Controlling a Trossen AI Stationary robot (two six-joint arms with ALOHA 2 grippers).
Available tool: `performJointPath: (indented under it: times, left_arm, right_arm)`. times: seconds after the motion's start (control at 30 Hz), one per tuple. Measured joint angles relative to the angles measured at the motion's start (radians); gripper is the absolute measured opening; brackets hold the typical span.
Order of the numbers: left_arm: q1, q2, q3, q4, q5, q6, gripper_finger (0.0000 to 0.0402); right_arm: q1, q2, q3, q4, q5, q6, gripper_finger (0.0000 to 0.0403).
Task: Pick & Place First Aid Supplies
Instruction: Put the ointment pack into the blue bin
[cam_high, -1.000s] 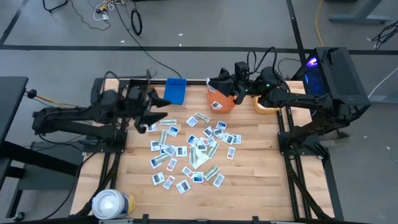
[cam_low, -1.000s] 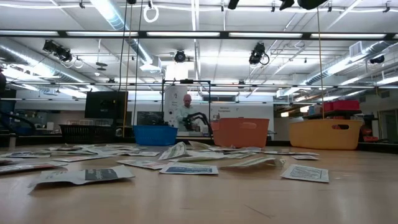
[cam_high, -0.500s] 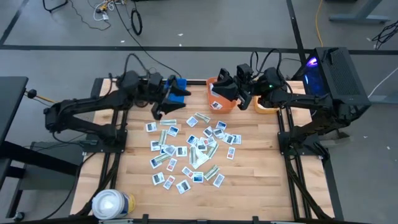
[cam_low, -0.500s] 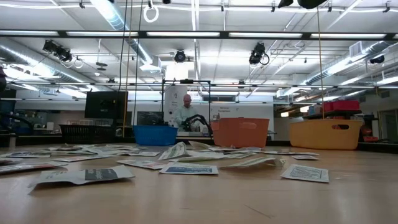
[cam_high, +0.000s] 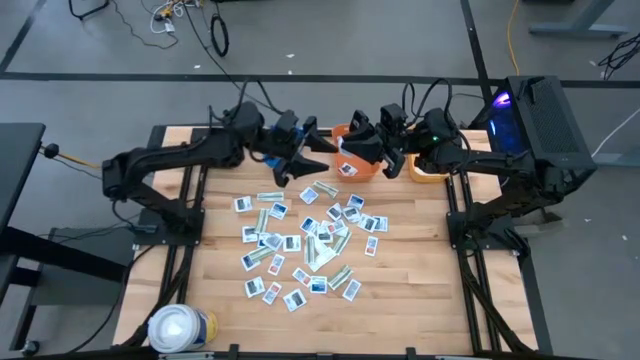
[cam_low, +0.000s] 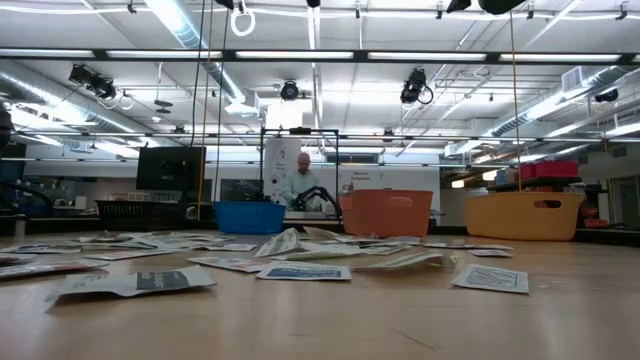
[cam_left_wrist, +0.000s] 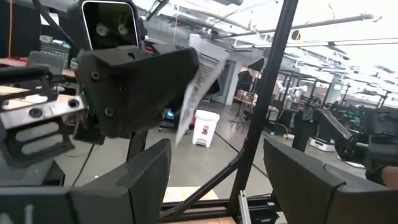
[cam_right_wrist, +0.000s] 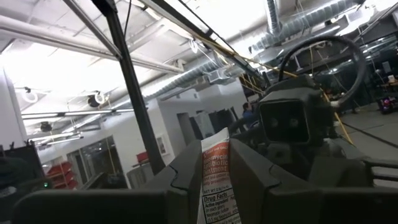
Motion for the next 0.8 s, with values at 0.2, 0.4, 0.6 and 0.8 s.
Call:
performJointPath:
  times: [0.2,0.4,0.6,0.8]
  left_arm:
    - [0.0,0.03,0.036,0.03,0.008,-0.025,0.0261]
    - [0.0,0.04,0.04,0.046,0.009,-0.058,0.026]
    - [-0.014,0.04,0.04,0.046,0.001,-0.057,0.0259]
    - [-0.031,0.04,0.04,0.045,-0.028,-0.047,0.024]
  right_arm:
    - [0.0,0.0,0.0,0.0,-0.02,-0.001,0.008]
    - [0.0,0.0,0.0,0.0,-0.038,-0.018,0.008]
    - [0.0,0.0,0.0,-0.002,-0.039,-0.023,0.008]
    - [0.0,0.0,0.0,-0.003,-0.039,-0.023,0.008]
